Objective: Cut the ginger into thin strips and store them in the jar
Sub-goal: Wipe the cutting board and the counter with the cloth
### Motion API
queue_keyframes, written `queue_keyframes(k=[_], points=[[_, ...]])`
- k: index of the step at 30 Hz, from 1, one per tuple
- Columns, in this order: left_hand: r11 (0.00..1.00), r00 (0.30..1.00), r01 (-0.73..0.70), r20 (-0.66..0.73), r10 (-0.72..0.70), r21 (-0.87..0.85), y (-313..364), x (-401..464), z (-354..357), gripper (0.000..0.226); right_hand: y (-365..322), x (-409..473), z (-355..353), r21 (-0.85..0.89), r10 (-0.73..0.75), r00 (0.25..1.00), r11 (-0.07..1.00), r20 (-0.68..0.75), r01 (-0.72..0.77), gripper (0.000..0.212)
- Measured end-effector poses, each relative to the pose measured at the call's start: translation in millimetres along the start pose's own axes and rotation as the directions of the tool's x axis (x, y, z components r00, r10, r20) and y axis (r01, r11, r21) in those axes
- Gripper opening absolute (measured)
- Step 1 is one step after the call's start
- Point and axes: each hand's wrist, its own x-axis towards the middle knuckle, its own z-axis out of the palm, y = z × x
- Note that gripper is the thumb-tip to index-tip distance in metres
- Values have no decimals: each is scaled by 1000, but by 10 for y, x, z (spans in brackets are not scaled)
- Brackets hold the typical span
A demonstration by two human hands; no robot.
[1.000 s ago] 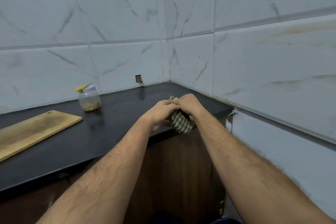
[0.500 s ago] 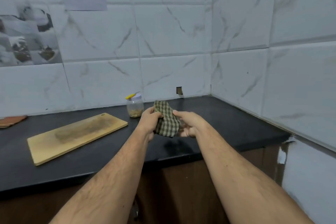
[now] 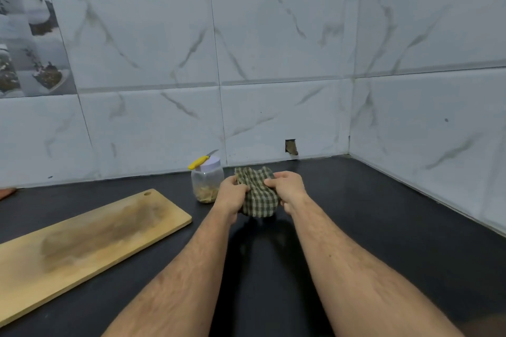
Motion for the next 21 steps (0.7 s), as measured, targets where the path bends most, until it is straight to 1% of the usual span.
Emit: queue_keyframes(k=[4,8,10,12,15,16,18,21], points=[[997,998,-46,-40,48,62,-78,565,56,29,67,608,157,-106,-34,998,994,-54,28,19],[987,997,-22,-67,33,161,-229,945,132,26,127,961,190,-287,-74,995,957,-72,51,25],[961,997,5,-81,18,276,-340,1059,172,27,181,1015,180,-370,-84,995,927,-55,58,27],[928,993,34,-114,10,372,-385,1064,208,33,212,1031,176,-418,-92,996,905,-7,81,35],[878,990,24,-131,44,478,-267,834,243,23,116,934,177,-509,-92,992,852,81,121,46],[865,989,12,-134,64,502,-236,763,240,18,82,884,170,-563,-96,991,816,94,133,46],[856,988,-17,-125,95,517,-190,593,212,12,0,707,147,-650,-149,986,742,76,162,41],[848,984,-79,-96,151,525,-135,276,95,20,-71,365,179,-676,-230,970,704,76,220,31]])
